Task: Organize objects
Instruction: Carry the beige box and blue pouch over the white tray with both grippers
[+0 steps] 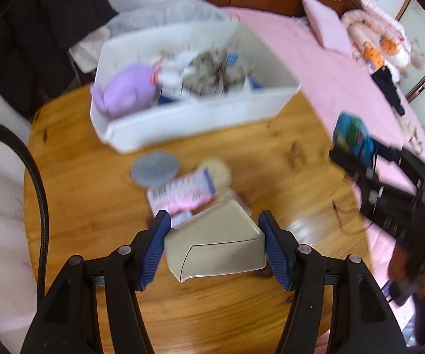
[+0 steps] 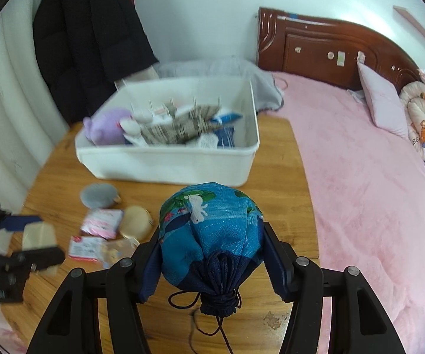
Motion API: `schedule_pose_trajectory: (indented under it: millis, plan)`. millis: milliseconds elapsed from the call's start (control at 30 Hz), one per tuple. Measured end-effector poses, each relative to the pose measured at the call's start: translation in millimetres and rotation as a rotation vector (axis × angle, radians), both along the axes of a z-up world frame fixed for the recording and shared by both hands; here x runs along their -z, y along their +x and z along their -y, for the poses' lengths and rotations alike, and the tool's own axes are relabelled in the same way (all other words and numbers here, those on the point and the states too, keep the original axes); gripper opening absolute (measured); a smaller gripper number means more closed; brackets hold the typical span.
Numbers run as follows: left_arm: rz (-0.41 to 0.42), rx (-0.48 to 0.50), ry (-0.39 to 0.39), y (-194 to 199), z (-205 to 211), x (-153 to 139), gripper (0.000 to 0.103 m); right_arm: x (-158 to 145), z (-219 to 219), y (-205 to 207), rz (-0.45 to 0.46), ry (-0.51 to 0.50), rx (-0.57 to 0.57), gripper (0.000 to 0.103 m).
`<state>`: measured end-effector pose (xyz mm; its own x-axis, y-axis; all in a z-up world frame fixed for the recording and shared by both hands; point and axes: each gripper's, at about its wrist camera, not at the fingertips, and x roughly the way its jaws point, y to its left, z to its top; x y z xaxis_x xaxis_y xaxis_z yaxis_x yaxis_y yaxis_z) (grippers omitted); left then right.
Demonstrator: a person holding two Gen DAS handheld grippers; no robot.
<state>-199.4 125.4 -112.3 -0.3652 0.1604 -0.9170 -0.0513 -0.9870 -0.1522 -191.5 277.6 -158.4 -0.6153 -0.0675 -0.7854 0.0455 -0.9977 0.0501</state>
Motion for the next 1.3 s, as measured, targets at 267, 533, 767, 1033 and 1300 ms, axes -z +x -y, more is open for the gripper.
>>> schedule_pose_trajectory:
  millis: [267,533,767,1033,1300]
  plan:
    - [-0.095,0.017,0.059,-43,12,-69,0.065,-53,3,7,-0.090,-0.045,0.008,0.061]
    - [-0.193,0.050,0.058,-84,17,-128,0.065,-103,7,-4,-0.181,-0.079,0.012,0.061]
    - [-0.250,0.082,0.042,-119,15,-165,0.065,-144,6,-28,-0.264,-0.104,0.020,0.061]
    - [-0.282,0.114,0.000,-148,11,-177,0.065,-176,-4,-57,-0.325,-0.130,0.045,0.061]
    - [-0.240,0.102,0.022,-183,15,-158,0.065,-179,-13,-89,-0.295,-0.111,0.036,0.061]
